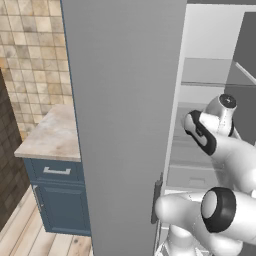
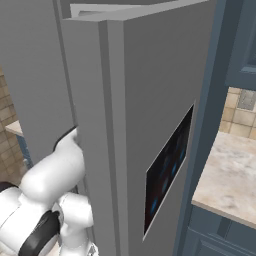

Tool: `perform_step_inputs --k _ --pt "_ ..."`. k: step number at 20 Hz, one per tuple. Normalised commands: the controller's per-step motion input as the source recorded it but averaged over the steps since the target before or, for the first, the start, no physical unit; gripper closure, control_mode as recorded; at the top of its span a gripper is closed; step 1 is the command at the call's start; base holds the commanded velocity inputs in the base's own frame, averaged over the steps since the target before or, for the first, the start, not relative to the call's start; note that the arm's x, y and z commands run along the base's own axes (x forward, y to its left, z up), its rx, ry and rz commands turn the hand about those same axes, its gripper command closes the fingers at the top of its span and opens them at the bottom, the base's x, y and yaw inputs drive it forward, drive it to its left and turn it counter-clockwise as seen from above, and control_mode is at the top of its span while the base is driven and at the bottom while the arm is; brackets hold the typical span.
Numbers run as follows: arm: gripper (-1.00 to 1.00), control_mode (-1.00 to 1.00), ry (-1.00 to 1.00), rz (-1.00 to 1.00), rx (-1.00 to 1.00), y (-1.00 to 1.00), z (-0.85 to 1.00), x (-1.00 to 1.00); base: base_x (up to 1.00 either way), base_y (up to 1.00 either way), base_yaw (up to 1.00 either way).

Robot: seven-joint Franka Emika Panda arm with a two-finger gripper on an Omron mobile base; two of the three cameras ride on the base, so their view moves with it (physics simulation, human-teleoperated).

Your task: Retrieve the apple and kiwi from the fridge and place them into the bowl on the dining table.

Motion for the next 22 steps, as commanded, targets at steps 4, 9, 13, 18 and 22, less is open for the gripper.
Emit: perform_step_inputs --k 4,9,13,18,22 --pt "-1.00 -1.00 0.02 -0.01 0.01 -0.03 0.00 0.36 0.00 0.00 0.00" --pt "-1.00 -1.00 0.05 0.00 0.03 -0.22 -0.06 0.31 0.00 0.00 0.00" --pt "-1.00 -1.00 0.03 0.00 0.05 -0.32 -0.15 0.31 0.00 0.00 0.00" --pt "-1.00 -1.00 0.02 0.00 0.04 -0.13 -0.14 0.40 0.00 0.00 0.00" --pt "-1.00 -1.00 0.00 0.00 0.04 -0.14 -0.18 0.38 0.00 0.00 0.00"
